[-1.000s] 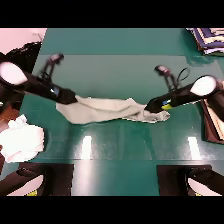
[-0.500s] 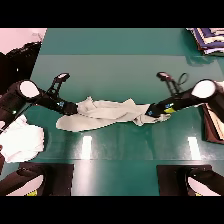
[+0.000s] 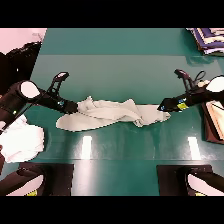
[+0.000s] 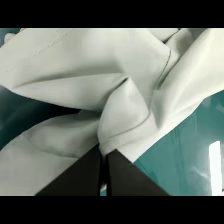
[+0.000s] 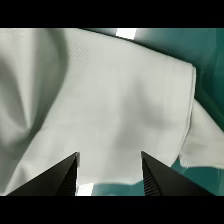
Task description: Fold the shirts.
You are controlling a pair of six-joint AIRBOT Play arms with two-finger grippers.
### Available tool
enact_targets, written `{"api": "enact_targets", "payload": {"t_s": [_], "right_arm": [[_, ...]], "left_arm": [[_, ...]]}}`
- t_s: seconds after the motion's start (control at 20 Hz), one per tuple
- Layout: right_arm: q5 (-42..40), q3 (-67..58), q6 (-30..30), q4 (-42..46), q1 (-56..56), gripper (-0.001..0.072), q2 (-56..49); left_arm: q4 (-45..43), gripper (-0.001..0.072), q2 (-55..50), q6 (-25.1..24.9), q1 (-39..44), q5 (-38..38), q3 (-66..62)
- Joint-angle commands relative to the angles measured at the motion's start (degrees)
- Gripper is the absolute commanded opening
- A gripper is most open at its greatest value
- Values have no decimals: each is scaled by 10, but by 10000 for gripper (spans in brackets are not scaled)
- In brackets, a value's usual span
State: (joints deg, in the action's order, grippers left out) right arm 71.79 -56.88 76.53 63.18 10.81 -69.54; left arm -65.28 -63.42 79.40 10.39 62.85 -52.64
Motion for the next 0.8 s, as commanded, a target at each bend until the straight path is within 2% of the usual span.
{"api": "enact_targets", "payload": {"t_s": [0.0, 0.2, 0.25, 0.35, 0.4, 0.6, 0.75], "right_arm": [[-24, 0, -5, -2, 10, 454, -71], [-46, 0, -5, -1, 49, 444, -89], [-54, 0, -5, -1, 54, 372, -89], [-59, 0, -5, 0, 58, 62, -89], [-61, 0, -5, 1, 58, 20, -89], [-68, -2, -5, 31, 49, 19, -47], [-63, -45, -5, 45, 14, 18, 26]], "left_arm": [[2, 26, 0, 2, 0, -4, 0], [2, 26, 0, 2, 0, -12, 0], [2, 26, 0, 2, 0, -13, 0], [2, 26, 0, 2, 0, -13, 0], [2, 26, 0, 2, 0, -12, 0], [-6, 26, 0, 2, 0, 13, -15], [-22, 26, 1, 17, 0, 62, -106]]}}
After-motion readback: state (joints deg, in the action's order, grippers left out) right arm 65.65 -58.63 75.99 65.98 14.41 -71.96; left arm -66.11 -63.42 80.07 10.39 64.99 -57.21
